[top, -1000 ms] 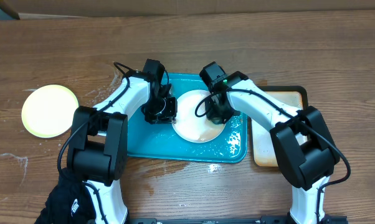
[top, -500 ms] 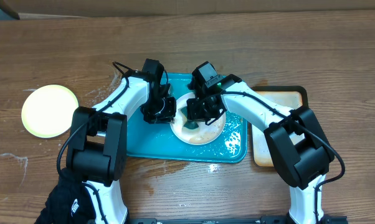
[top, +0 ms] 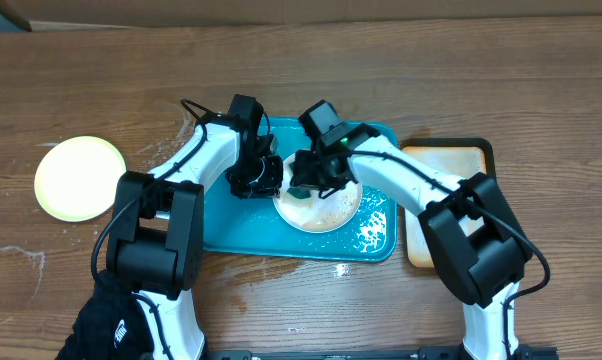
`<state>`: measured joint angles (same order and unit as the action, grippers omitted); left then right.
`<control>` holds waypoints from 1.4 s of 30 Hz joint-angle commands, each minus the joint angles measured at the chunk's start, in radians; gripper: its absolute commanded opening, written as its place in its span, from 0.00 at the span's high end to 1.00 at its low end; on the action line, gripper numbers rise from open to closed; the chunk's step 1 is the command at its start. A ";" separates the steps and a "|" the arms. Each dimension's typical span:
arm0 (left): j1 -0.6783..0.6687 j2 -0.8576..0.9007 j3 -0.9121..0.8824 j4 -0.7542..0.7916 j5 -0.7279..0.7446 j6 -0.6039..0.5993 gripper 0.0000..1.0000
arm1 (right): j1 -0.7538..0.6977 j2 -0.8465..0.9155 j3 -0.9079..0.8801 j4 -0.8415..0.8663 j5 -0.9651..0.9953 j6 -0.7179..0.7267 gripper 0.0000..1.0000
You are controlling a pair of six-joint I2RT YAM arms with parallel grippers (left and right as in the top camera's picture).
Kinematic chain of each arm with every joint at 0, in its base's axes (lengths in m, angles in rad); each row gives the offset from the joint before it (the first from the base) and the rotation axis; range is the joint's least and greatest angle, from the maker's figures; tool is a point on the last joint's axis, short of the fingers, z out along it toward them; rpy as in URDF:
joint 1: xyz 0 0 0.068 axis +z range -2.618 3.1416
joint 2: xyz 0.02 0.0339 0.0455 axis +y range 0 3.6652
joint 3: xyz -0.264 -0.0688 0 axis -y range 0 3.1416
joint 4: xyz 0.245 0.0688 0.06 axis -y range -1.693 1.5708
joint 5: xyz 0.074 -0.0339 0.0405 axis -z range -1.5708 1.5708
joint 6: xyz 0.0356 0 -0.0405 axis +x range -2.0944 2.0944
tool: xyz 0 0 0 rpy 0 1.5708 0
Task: Clean dirty plates on tray and stack at the side
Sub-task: 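Scrub the white plate with the sponge while the left gripper holds it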
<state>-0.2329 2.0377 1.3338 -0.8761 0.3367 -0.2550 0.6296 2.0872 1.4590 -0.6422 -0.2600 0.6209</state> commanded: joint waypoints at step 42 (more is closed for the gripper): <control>0.006 0.058 -0.048 -0.005 -0.137 0.008 0.96 | -0.093 0.002 -0.067 -0.222 0.653 0.032 0.96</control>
<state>-0.2333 2.0377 1.3338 -0.8753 0.3401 -0.2543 0.5968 2.0422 1.3994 -0.8120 0.2455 0.6678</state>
